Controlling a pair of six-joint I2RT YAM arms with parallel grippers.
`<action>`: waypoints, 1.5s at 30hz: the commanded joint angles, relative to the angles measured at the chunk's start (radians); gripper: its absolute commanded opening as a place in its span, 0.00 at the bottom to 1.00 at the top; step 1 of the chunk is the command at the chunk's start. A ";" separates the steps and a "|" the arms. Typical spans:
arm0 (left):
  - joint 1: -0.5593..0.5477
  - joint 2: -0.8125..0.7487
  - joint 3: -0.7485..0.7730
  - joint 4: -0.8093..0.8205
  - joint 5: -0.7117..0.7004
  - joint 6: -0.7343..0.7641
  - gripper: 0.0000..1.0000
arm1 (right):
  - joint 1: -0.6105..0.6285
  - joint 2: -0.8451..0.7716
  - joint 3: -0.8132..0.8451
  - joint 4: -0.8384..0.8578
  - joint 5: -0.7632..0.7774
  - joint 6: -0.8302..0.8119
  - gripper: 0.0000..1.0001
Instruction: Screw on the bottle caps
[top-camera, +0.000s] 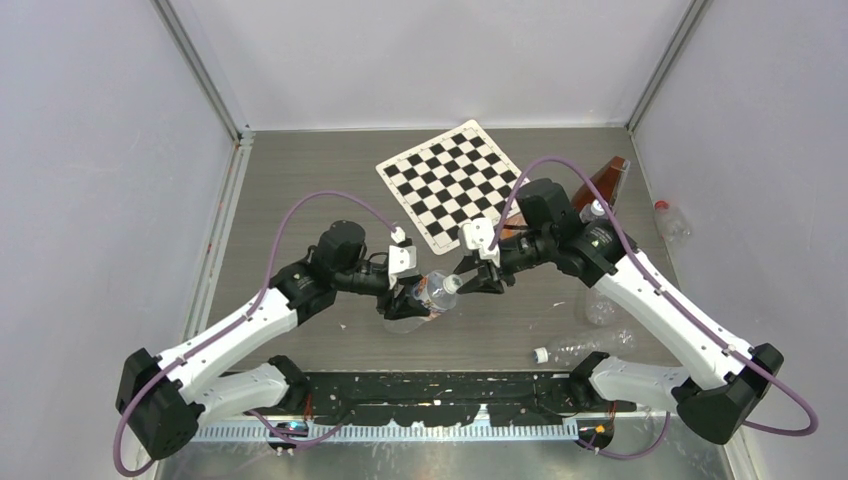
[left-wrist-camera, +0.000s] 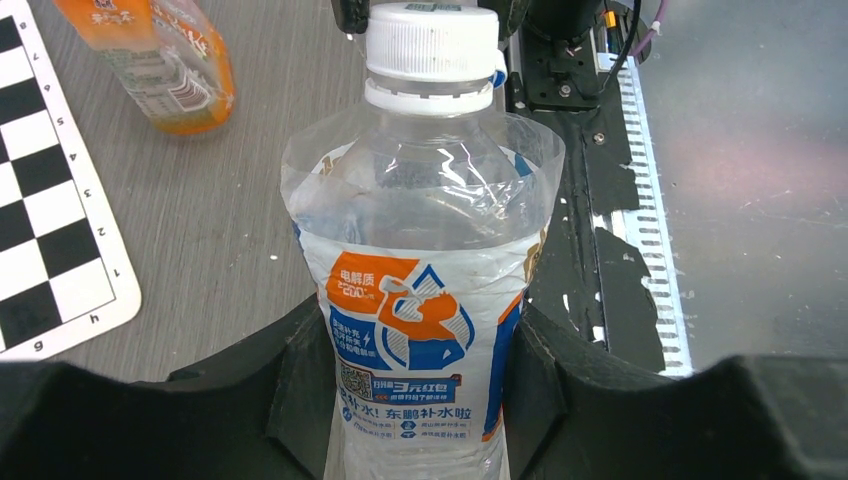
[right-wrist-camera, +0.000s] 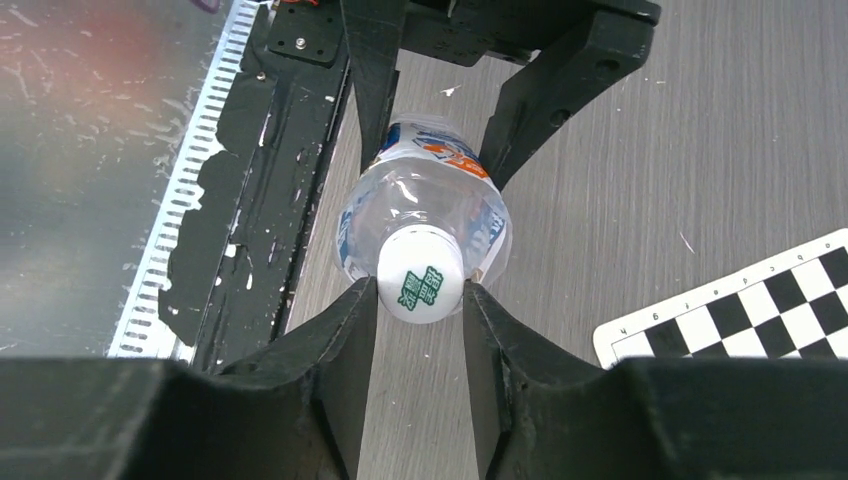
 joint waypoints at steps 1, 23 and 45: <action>0.005 0.008 0.052 0.005 0.051 0.004 0.00 | 0.001 0.021 0.049 0.013 -0.062 -0.009 0.41; -0.172 -0.099 -0.115 0.388 -0.689 0.220 0.01 | 0.001 0.115 0.009 0.276 0.508 1.526 0.01; 0.008 0.007 0.074 -0.061 -0.044 0.092 0.01 | 0.001 -0.011 0.098 -0.055 0.036 -0.030 0.66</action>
